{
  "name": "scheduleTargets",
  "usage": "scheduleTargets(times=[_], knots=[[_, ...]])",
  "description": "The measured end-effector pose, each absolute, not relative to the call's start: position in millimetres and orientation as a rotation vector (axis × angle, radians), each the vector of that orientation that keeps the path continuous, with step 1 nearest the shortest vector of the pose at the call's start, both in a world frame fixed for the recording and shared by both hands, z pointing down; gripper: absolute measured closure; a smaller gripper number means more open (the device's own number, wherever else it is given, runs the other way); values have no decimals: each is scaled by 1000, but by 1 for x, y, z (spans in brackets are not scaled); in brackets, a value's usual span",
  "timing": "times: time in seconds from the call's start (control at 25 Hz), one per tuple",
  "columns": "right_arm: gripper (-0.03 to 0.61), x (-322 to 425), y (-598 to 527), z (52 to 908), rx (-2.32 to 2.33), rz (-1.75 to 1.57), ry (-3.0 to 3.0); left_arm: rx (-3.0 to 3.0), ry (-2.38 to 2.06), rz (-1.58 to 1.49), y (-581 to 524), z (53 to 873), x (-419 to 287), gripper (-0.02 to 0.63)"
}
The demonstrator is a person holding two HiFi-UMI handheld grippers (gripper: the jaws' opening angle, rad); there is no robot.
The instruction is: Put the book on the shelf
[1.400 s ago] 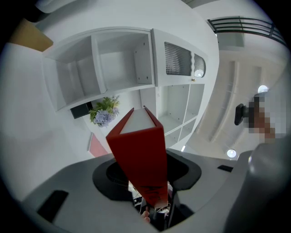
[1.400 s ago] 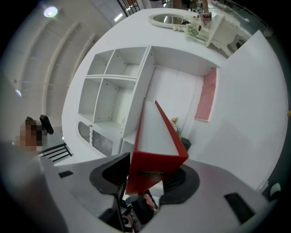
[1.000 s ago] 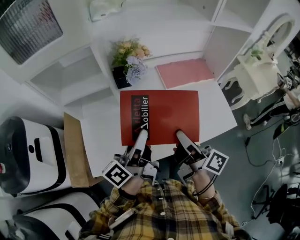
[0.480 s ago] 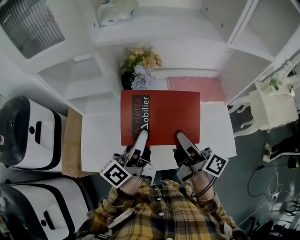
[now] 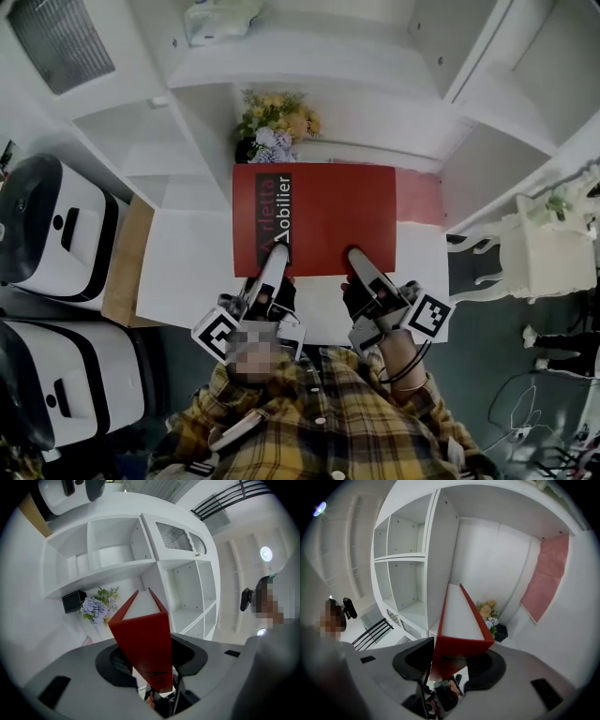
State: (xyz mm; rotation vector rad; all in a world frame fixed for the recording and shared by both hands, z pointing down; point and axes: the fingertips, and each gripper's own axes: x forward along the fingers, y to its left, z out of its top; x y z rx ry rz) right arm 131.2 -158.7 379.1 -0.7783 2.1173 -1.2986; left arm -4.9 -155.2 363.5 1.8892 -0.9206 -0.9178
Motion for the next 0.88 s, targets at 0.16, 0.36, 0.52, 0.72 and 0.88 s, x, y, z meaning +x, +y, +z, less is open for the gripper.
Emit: scheduleTargets(times=[0.16,0.36,0.52,0.72,0.88], knots=[[374,130,-158,379,-770,-1298,2120,1896,-917,-931,-154,361,-6,423],[374,131,-156,375,-763,-1276,2111,1910,-911,-926,-153,357,-5,423],[374,129,-155,371,-762,-1264,2116,1912,-909,-926,-152,356,-6,423],[374,128,-155,365,-770,-1244,2113,1925,-885,-935,-153,349,-7,423],[376,121,-156,350,-779,-1208,2125,1947,-858,-954,-156,337,-15,423]])
